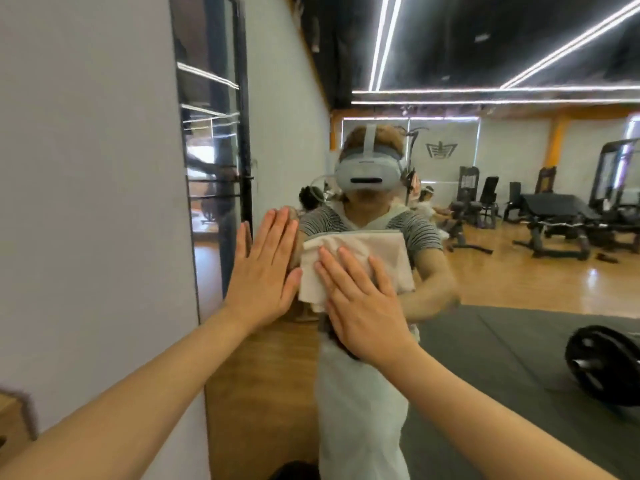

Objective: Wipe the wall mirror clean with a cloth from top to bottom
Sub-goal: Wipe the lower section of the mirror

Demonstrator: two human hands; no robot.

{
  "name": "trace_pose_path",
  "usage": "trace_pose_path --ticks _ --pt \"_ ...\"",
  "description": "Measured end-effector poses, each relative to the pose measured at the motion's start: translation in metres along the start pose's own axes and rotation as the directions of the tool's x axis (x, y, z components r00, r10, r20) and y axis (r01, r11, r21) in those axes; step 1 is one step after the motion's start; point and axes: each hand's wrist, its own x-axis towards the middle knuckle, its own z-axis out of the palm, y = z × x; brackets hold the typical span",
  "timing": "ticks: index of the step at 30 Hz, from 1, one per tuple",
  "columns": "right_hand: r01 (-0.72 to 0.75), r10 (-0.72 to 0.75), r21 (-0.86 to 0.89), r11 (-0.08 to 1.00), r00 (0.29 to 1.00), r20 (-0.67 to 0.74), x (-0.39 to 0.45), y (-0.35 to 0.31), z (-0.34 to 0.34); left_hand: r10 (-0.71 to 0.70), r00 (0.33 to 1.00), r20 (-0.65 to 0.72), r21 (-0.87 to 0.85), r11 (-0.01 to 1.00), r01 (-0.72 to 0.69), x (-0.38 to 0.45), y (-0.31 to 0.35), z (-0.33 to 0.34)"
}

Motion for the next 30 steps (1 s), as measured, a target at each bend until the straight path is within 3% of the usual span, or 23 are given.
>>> trace_pose_path --ticks 7,14,19,21,24,29,30 --pt "0.075 -0.098 -0.174 0.982 0.987 -0.127 0.007 0.006 0.013 0.032 0.988 -0.150 0.038 0.999 -0.026 -0.004 -0.004 0.013" --pt "0.114 -0.124 -0.147 0.983 0.990 -0.063 0.016 0.013 0.014 0.040 0.991 -0.128 -0.023 0.999 -0.043 -0.004 -0.007 0.012" --pt "-0.126 0.108 -0.162 0.979 0.987 -0.116 -0.012 0.055 0.001 0.014 0.993 -0.121 0.020 1.000 -0.011 -0.003 -0.004 0.012" --pt "-0.313 0.298 -0.106 0.944 0.945 -0.136 -0.035 0.084 -0.006 0.008 0.994 -0.112 0.035 0.999 -0.004 -0.003 -0.004 0.013" --pt "-0.567 0.565 0.025 0.823 0.814 -0.135 -0.063 0.107 -0.019 0.013 0.994 -0.106 0.058 0.998 -0.007 -0.003 -0.003 0.012" --pt "-0.803 0.832 0.220 0.554 0.541 -0.123 -0.031 0.068 -0.020 0.012 0.994 -0.111 0.065 0.998 -0.005 -0.002 0.000 0.011" --pt "-0.793 0.828 0.245 0.558 0.549 -0.111 -0.020 0.054 -0.017 0.009 0.993 -0.116 0.060 0.998 -0.002 -0.002 0.000 0.011"
